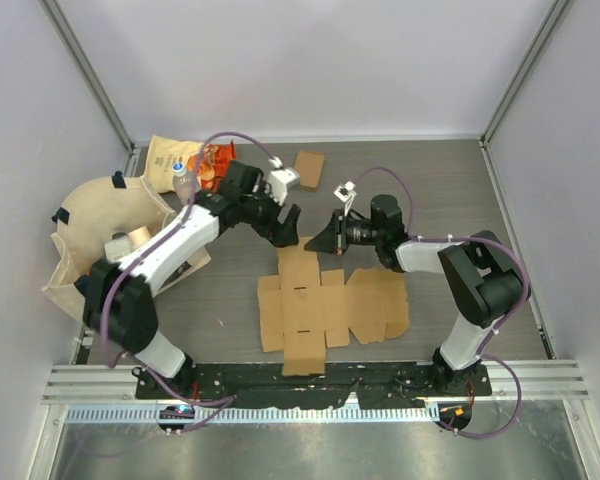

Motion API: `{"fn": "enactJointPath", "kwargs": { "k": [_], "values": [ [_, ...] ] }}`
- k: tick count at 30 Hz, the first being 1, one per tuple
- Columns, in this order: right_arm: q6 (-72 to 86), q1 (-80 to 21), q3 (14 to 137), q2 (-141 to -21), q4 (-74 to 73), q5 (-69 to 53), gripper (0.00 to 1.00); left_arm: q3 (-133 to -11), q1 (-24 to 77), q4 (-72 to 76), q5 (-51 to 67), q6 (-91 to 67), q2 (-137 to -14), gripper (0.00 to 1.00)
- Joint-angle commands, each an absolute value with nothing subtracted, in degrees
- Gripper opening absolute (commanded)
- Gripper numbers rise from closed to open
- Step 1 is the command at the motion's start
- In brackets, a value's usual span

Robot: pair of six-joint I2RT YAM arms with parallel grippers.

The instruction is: Fold the paper box

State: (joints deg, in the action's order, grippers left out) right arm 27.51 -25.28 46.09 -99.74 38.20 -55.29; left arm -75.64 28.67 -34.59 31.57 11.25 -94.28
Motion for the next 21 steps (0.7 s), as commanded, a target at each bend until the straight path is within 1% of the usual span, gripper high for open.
{"fn": "enactJointPath", "kwargs": {
  "k": [1,2,3,4,5,7,8,9,11,13,16,18,19,21],
  "values": [
    [38.58,-22.60,40.70,-93.27,51.25,-35.69,0.01,-69.37,26.28,-16.46,15.66,-9.47,-76.32,0.94],
    [38.93,-22.33,39.91,-89.51,46.63,-31.42,0.01,-66.21,26.19,-14.09,12.69,-15.15,-73.68,1.00],
    [40.15,-22.15,37.99,-87.91,46.15,-28.07,0.01,-65.05,26.19,-14.32,9.44,-17.55,-69.30,1.00],
    [41.47,-22.06,37.01,-85.80,44.92,-23.25,0.01,-64.43,26.28,-15.37,8.62,-20.10,-67.95,1.00],
    [42.79,-21.97,36.39,-82.30,40.39,-14.59,0.01,-63.21,26.37,-18.34,8.00,-24.56,-66.90,1.00],
    [48.30,-21.88,32.89,-78.42,38.33,-6.19,0.01,-58.22,26.28,-19.24,8.78,-29.42,-64.43,0.97],
    [50.08,-21.80,31.22,-76.57,38.67,1.68,0.01,-56.01,26.37,-18.90,9.49,-31.36,-63.64,0.97],
    [52.10,-21.80,27.55,-72.72,39.45,4.63,0.01,-53.55,26.37,-17.94,10.80,-35.12,-63.02,0.97],
    [54.58,-21.88,24.62,-69.36,40.86,10.86,0.01,-46.08,26.98,-14.35,10.82,-38.04,-60.30,0.96],
    [55.63,-21.80,21.37,-65.32,39.82,14.48,0.01,-40.46,28.73,-11.70,7.41,-40.77,-57.32,0.98],
    [58.44,-21.80,17.06,-60.93,40.34,18.36,0.01,-39.55,31.71,-9.93,3.45,-41.66,-56.86,0.99],
    [59.67,-21.80,15.83,-59.16,38.50,20.55,0.01,-40.95,33.04,-11.68,0.46,-42.79,-58.79,0.96],
    [59.68,-21.88,15.65,-57.93,37.89,21.26,0.01,-42.61,34.26,-12.82,-1.39,-44.11,-60.10,0.91],
    [60.38,-21.88,14.86,-56.78,35.87,23.28,0.01,-44.20,35.59,-15.28,-3.68,-45.43,-64.85,0.90]
  ]
}}
